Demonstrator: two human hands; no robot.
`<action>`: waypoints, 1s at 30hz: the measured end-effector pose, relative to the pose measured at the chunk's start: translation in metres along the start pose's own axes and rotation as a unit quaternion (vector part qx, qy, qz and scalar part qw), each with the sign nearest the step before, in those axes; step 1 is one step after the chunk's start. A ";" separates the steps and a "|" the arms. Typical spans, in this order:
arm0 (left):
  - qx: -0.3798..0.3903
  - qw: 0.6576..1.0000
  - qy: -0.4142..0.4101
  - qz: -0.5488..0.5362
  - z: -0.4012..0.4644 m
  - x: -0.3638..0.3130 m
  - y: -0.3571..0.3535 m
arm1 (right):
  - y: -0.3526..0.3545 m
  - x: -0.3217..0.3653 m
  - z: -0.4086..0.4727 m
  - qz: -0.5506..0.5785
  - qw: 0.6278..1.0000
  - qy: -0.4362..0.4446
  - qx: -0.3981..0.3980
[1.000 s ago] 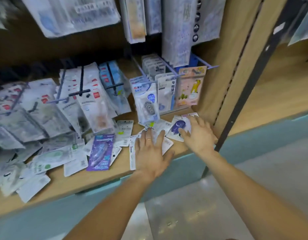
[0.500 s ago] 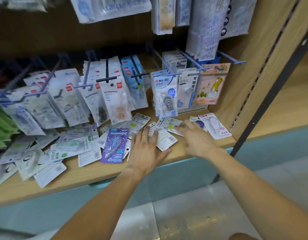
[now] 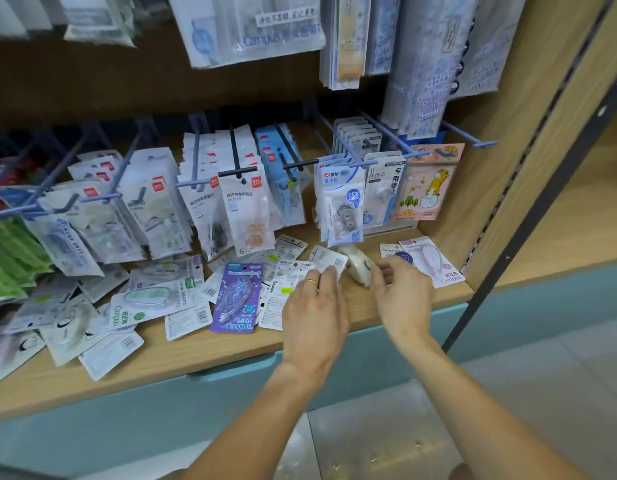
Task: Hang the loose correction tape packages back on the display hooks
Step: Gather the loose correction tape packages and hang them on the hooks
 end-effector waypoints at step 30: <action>0.116 0.982 0.150 0.001 -0.044 0.138 0.028 | -0.103 0.105 -0.071 -0.192 0.962 0.177 0.078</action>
Point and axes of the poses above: each hand's wrist, its own z-axis towards the middle knuckle, its own y-axis out of the back of the hand, x = y × z, the point moved 10 cm from there along z, towards the middle knuckle, and after that the axes turned 15 degrees about x, right-handed, at the moved point
